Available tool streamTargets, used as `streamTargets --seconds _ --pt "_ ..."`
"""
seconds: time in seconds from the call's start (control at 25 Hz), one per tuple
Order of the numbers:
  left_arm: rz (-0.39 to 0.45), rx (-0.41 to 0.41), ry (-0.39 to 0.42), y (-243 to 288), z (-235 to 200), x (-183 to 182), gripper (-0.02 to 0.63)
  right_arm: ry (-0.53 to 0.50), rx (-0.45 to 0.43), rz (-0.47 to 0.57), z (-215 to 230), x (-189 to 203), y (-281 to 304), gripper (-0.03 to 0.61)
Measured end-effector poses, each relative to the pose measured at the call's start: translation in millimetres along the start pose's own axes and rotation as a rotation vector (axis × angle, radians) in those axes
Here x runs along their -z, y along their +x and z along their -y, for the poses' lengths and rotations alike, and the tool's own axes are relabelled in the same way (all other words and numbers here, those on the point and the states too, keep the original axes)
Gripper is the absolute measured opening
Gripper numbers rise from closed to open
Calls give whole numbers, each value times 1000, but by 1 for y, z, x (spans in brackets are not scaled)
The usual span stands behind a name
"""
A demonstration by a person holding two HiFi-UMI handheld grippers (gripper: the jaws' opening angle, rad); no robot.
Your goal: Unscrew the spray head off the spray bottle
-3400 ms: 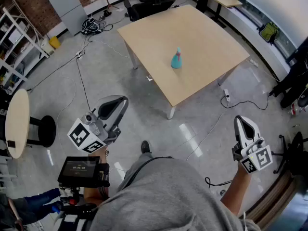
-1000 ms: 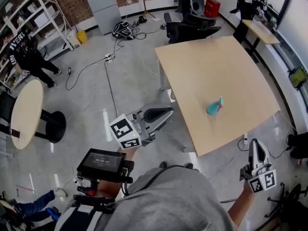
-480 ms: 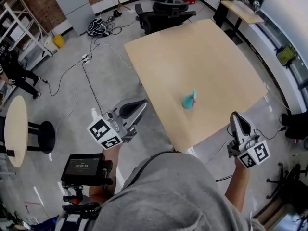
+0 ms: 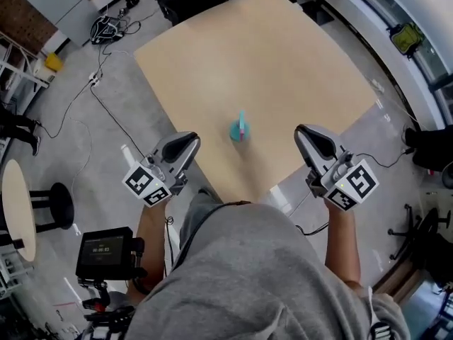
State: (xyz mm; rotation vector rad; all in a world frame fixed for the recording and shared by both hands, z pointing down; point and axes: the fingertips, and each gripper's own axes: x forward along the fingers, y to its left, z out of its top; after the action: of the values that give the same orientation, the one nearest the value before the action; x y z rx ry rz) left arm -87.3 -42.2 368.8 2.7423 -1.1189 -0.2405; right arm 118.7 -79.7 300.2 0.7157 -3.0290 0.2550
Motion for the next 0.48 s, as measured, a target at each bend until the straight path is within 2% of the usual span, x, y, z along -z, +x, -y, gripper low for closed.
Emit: streamTargets --seconds 0.12,0.16,0.24,0.28,0.36,0.48 --pt "-108 7 17 25 -19 49 129 13 -17 -27 7 7 8 8" --pt "-153 9 30 33 -26 67 155 14 -17 -44 9 10 12 9" --pt "-251 18 76 48 -40 109 253 19 -11 -76 11 16 18 12" --pt "-305 28 108 55 -46 132 294 21 -6 -88 13 19 20 23" --pt "-416 65 170 68 -58 184 352 25 6 -114 21 26 26 119" --pt "-533 127 226 97 -87 255 442 48 26 -162 52 44 46 129"
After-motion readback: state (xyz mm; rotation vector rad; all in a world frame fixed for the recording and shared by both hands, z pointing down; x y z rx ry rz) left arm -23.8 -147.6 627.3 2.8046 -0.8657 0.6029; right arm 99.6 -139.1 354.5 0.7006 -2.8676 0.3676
